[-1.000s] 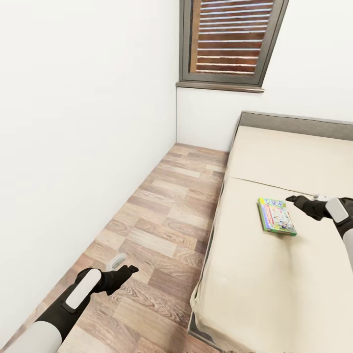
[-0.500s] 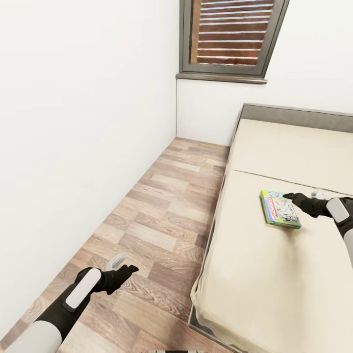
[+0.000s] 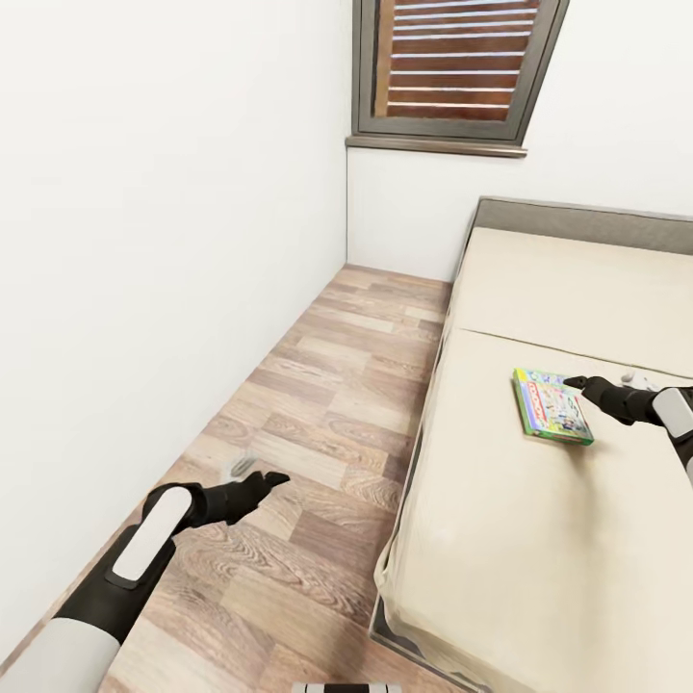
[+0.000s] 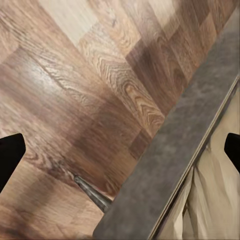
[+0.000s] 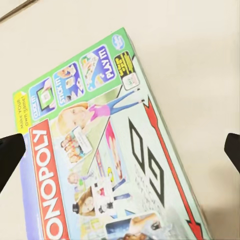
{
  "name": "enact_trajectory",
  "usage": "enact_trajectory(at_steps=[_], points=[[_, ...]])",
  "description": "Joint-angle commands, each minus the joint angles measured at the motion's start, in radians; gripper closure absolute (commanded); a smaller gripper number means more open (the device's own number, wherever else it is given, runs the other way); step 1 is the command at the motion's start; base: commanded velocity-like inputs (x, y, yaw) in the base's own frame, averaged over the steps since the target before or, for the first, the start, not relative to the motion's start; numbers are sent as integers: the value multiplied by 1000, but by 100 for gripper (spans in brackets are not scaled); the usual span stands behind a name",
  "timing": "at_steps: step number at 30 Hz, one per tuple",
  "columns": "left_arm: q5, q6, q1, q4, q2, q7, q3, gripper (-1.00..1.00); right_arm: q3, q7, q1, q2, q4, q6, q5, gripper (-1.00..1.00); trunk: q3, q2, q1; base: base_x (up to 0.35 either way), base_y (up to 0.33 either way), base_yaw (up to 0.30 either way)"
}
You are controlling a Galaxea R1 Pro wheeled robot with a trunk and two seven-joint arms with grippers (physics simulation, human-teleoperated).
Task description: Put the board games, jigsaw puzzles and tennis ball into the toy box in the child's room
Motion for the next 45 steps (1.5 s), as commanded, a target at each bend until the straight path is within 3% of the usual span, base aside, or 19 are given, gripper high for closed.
enact_trajectory(at_steps=[1, 6, 17, 33, 45], points=[[11, 1, 3, -5, 1, 10, 0, -100, -7, 3, -1, 0, -1, 6, 3, -100, -1, 0, 0, 0, 0, 0], [12, 11, 17, -16, 1, 9, 20, -100, -7, 4, -1, -1, -1, 5, 3, -100, -14, -28, 15, 0, 0, 0], [12, 18, 26, -18, 8, 9, 27, -100, -7, 4, -1, -2, -1, 6, 3, -100, -55, -105, 57, 0, 0, 0], [11, 17, 30, -19, 11, 9, 27, -100, -7, 5, 1, 0, 0, 10, 0, -100, -55, -105, 57, 0, 0, 0], [11, 14, 30, -16, 8, 9, 27, -100, 5, 166, 8, 1, 1, 16, 5, -100, -55, -105, 57, 0, 0, 0]])
